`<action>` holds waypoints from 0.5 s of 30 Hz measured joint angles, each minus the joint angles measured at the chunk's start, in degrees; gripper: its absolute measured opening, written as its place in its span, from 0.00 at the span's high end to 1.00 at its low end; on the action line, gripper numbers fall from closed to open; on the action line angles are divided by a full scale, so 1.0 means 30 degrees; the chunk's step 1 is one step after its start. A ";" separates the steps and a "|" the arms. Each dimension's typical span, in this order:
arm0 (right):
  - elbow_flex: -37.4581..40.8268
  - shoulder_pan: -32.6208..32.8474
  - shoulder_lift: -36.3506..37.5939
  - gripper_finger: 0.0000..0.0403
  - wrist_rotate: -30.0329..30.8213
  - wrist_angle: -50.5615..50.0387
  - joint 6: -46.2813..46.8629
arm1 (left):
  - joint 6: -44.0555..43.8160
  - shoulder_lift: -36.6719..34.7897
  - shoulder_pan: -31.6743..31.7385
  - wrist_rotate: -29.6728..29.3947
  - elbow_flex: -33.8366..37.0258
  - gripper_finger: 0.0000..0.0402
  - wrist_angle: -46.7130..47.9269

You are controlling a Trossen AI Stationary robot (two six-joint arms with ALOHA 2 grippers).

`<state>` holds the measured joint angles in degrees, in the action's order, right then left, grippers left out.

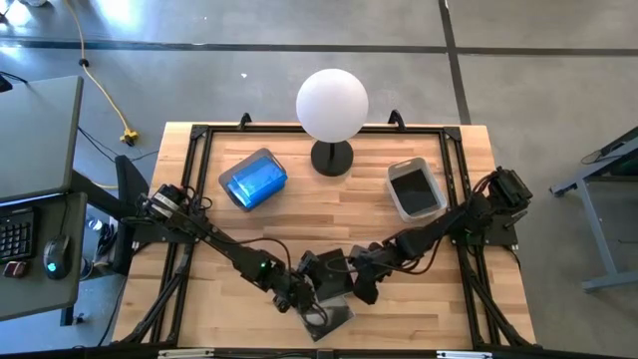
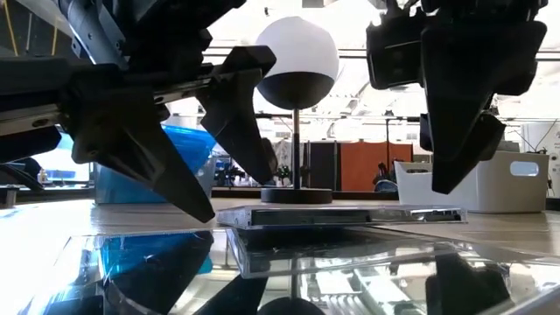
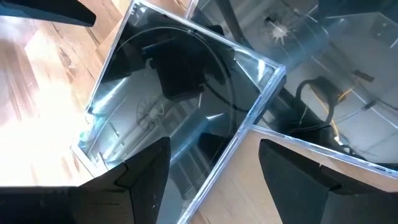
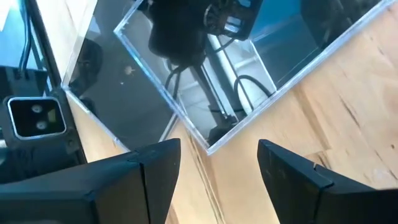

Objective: Pick & place jewel cases by type
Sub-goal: Put the top black CD case into the gray bin

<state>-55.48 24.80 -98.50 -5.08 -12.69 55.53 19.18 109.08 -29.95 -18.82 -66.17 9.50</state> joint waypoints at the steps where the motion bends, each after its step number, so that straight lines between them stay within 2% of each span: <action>1: 0.0000 -0.0037 0.0000 0.48 0.0006 -0.0021 0.0137 | 0.0007 0.0000 -0.0003 -0.0072 0.0000 0.40 0.0000; 8: 0.0000 -0.0119 -0.0298 0.48 -0.0140 0.0057 0.1928 | 0.0007 0.0000 -0.0007 -0.0604 0.0007 0.40 0.0015; 15: 0.0022 -0.0001 -0.1595 0.48 -0.0772 0.1703 0.2570 | 0.0735 0.0000 -0.0007 -0.1461 0.0007 0.40 0.0198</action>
<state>-55.42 24.80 -103.28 -7.39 -7.58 63.24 21.39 109.08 -29.98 -23.20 -66.15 10.09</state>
